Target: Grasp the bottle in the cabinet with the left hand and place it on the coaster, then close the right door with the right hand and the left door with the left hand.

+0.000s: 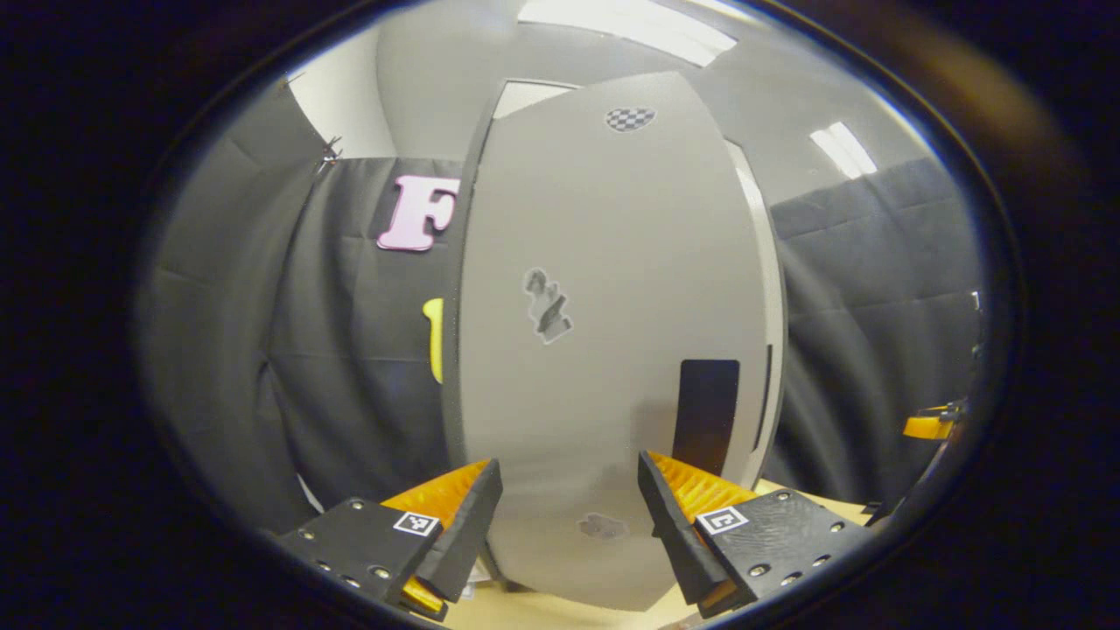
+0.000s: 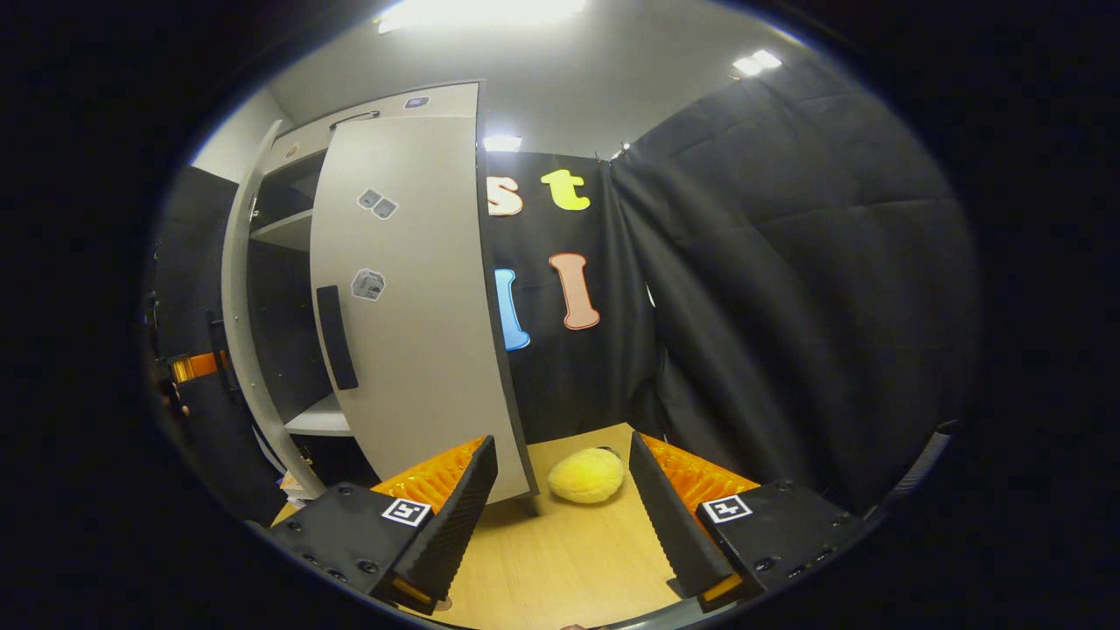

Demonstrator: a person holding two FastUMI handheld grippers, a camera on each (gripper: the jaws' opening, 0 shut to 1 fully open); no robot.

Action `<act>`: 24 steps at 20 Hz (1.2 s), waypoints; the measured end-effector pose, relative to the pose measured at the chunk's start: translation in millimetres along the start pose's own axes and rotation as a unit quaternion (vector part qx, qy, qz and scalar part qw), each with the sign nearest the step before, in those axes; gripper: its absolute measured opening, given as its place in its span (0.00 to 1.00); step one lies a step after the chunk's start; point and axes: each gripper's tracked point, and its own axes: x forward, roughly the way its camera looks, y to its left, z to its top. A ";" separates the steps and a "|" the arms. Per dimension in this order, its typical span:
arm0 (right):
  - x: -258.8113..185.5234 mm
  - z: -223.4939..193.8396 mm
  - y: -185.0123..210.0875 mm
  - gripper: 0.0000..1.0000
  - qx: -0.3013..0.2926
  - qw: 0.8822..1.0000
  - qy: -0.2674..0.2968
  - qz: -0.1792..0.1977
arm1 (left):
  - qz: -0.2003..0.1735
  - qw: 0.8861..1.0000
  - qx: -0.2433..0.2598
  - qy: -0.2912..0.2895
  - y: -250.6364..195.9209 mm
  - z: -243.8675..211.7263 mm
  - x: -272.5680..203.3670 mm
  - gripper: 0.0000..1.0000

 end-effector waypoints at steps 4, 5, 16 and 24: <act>-12.2 6.3 -21.3 0.97 0.003 1.000 -0.009 -0.022 | 0.012 1.000 -0.006 -0.013 -19.4 1.1 10.9 0.97; -12.4 6.2 -24.2 0.96 0.003 1.000 -0.009 -0.025 | 0.016 1.000 -0.008 -0.016 -18.8 0.9 7.9 0.96; 3.9 16.3 18.2 0.96 0.001 1.000 -0.007 0.030 | 0.097 0.995 -0.028 -0.026 45.4 15.8 -88.4 0.96; 22.1 55.9 88.3 0.96 -0.014 0.994 -0.042 0.103 | 0.176 0.983 0.007 -0.042 92.7 28.9 -169.5 0.96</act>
